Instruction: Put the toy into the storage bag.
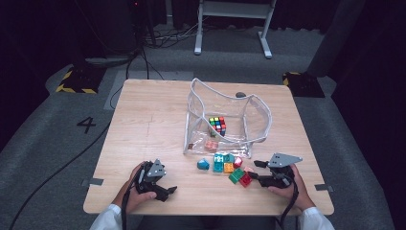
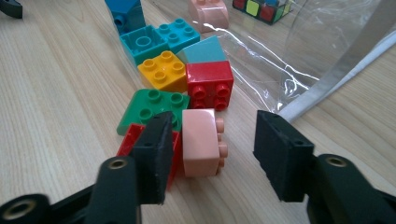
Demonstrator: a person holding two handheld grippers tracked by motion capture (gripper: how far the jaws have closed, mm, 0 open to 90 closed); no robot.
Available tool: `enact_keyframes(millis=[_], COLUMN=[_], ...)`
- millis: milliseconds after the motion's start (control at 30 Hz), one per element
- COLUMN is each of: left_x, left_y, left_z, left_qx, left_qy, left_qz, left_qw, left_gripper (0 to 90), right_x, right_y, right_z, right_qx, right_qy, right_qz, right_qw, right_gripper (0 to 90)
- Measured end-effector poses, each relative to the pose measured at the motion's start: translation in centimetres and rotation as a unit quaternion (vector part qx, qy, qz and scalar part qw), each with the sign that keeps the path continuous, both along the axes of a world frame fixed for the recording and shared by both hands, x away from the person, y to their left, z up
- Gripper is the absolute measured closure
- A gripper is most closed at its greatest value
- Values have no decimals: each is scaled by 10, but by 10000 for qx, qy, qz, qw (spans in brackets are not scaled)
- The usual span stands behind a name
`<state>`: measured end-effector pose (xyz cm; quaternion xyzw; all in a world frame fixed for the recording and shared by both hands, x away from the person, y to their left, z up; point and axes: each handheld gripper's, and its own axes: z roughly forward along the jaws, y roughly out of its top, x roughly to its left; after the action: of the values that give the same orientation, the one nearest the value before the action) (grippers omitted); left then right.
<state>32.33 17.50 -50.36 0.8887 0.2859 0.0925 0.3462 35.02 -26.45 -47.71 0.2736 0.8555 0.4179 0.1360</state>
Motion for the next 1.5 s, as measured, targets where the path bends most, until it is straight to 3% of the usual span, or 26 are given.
enact_keyframes(millis=[200,300,600,733,933,1300,1500], left_x=[0,0,0,0,0,0,0], left_y=[0,0,0,0,0,0,0], left_z=[0,0,0,0,0,0,0], left_qx=[-3,-1,-6,-5,-5,-1,0], left_qy=[4,2,6,1,5,2,0], left_qz=[3,0,4,2,4,3,0], left_qw=[10000,10000,10000,10000,10000,10000,10000], left_gripper=[80,79,79,79,79,79,80], right_x=[7,10,9,9,8,5,5], right_y=[5,3,-1,4,5,-14,-27], right_z=[-6,-6,-8,-12,-16,-6,2], right_qx=[-112,-16,46,-130,-250,-110,-87], right_qy=[78,85,97,156,138,35,-136], right_qz=[32,70,61,54,128,-29,-211], right_qw=[9999,9999,9999,9998,9995,9999,9996], right_gripper=[583,666,673,606,662,666,666])
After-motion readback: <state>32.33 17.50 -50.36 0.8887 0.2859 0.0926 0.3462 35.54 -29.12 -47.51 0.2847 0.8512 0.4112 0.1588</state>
